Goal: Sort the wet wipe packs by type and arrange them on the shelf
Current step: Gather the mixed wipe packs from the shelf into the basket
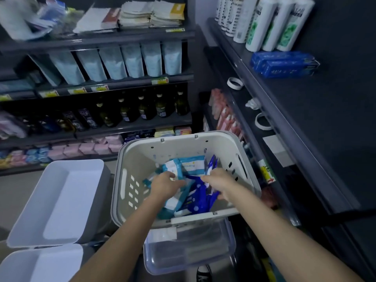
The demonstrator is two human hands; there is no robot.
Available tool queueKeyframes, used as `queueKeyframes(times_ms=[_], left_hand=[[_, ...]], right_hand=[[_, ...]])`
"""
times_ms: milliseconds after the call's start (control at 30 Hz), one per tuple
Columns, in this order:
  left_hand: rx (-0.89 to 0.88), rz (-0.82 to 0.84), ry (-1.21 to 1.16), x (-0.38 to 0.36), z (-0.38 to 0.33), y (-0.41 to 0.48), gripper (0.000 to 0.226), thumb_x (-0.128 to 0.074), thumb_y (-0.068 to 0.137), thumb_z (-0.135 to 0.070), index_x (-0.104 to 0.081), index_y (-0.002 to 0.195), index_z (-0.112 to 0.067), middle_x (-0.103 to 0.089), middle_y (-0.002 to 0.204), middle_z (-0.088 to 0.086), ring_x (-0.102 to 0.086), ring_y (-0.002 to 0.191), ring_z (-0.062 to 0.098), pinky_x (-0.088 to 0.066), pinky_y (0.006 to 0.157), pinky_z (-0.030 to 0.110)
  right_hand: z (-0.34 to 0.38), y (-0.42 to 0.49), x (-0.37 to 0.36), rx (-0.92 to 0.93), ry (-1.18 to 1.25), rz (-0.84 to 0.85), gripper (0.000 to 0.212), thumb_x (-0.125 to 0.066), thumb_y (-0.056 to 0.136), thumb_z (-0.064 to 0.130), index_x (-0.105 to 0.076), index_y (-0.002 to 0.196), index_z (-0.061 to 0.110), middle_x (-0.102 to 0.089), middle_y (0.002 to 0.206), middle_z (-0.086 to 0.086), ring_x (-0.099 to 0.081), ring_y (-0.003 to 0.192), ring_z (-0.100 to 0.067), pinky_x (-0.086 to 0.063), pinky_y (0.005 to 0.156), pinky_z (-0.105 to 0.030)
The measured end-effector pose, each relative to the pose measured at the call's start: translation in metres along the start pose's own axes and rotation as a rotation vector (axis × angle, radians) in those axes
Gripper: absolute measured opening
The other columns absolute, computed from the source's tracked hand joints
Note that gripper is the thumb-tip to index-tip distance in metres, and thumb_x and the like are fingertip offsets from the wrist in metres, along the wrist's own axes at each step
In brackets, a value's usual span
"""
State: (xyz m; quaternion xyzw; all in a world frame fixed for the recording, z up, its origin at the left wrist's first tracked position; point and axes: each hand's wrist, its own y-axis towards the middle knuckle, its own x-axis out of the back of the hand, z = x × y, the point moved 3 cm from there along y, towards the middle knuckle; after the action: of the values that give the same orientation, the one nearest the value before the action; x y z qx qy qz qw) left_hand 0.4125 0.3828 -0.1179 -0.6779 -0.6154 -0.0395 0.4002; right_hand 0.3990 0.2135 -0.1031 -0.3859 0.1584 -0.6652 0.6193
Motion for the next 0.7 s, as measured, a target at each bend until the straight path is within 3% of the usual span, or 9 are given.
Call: queueKeyframes(times_ms=[67,100,167,267,400,467,567,633,700], left_hand=[[-0.134,-0.053,0.112,0.005,-0.014,-0.009,0.047,-0.067,0.087,-0.031,-0.057,0.128,-0.010,-0.057,0.131,0.009,-0.053,0.079,0.011,-0.043,0.074,0.025],[-0.202,-0.062,0.146,0.006,-0.023,-0.015,0.044,-0.065,0.088,-0.031,-0.059,0.127,-0.011,-0.057,0.132,0.007,-0.051,0.076,0.007,-0.042,0.072,0.024],[-0.326,-0.048,0.187,0.006,-0.039,-0.027,0.040,-0.063,0.090,-0.032,-0.060,0.125,-0.013,-0.058,0.132,0.003,-0.056,0.092,0.009,-0.046,0.080,0.026],[-0.516,0.004,0.245,-0.003,-0.063,-0.052,0.038,-0.062,0.090,-0.032,-0.061,0.124,-0.014,-0.059,0.130,0.003,-0.053,0.119,0.017,-0.043,0.095,0.032],[-0.752,0.081,0.291,-0.027,-0.092,-0.091,0.031,-0.063,0.089,-0.027,-0.065,0.117,-0.012,-0.063,0.121,0.004,-0.056,0.112,0.018,-0.038,0.084,0.023],[-0.864,0.127,0.325,-0.043,-0.104,-0.112,0.032,-0.064,0.088,-0.028,-0.065,0.117,-0.014,-0.063,0.120,0.004,-0.056,0.109,0.018,-0.034,0.079,0.019],[-1.013,0.212,0.376,-0.069,-0.118,-0.146,0.037,-0.064,0.088,-0.031,-0.063,0.122,-0.015,-0.061,0.124,0.004,-0.054,0.115,0.017,-0.035,0.089,0.021],[-1.101,0.279,0.406,-0.089,-0.126,-0.168,0.038,-0.065,0.088,-0.030,-0.064,0.121,-0.012,-0.062,0.120,0.005,-0.054,0.115,0.020,-0.033,0.089,0.018],[-1.175,0.352,0.432,-0.112,-0.134,-0.190,0.039,-0.066,0.087,-0.032,-0.064,0.120,-0.012,-0.063,0.117,0.005,-0.055,0.112,0.020,-0.032,0.085,0.015]], right_hand=[[0.008,-0.008,0.012,0.129,-0.110,-0.084,0.030,-0.058,0.088,0.013,-0.046,0.061,0.014,-0.045,0.057,-0.001,-0.042,0.051,-0.015,-0.029,0.047,-0.025],[0.010,-0.015,0.018,0.173,-0.120,-0.124,0.029,-0.058,0.087,0.013,-0.049,0.060,0.011,-0.043,0.055,-0.001,-0.039,0.050,-0.016,-0.028,0.048,-0.026],[0.015,-0.035,0.032,0.247,-0.104,-0.205,0.022,-0.058,0.087,0.015,-0.062,0.071,0.000,-0.050,0.060,-0.010,-0.045,0.057,-0.018,-0.035,0.053,-0.030],[0.006,-0.069,0.056,0.313,-0.023,-0.326,0.024,-0.056,0.082,0.016,-0.062,0.077,-0.007,-0.055,0.071,-0.026,-0.050,0.065,-0.021,-0.049,0.063,-0.045],[-0.027,-0.115,0.087,0.317,0.065,-0.466,0.018,-0.057,0.083,0.012,-0.068,0.082,-0.001,-0.063,0.072,-0.009,-0.060,0.072,-0.021,-0.054,0.077,-0.045],[-0.047,-0.142,0.102,0.309,0.112,-0.538,0.017,-0.057,0.085,0.013,-0.069,0.083,0.002,-0.069,0.082,-0.011,-0.066,0.082,-0.027,-0.054,0.080,-0.044],[-0.083,-0.183,0.122,0.275,0.163,-0.645,0.021,-0.055,0.089,0.016,-0.068,0.083,0.000,-0.069,0.083,-0.014,-0.068,0.087,-0.031,-0.054,0.078,-0.043],[-0.107,-0.209,0.135,0.267,0.149,-0.705,0.028,-0.053,0.090,0.016,-0.061,0.085,-0.011,-0.064,0.088,-0.031,-0.063,0.089,-0.042,-0.052,0.079,-0.050],[-0.136,-0.235,0.151,0.217,0.157,-0.787,0.029,-0.053,0.090,0.015,-0.059,0.089,-0.014,-0.061,0.096,-0.033,-0.060,0.092,-0.044,-0.051,0.084,-0.055]])
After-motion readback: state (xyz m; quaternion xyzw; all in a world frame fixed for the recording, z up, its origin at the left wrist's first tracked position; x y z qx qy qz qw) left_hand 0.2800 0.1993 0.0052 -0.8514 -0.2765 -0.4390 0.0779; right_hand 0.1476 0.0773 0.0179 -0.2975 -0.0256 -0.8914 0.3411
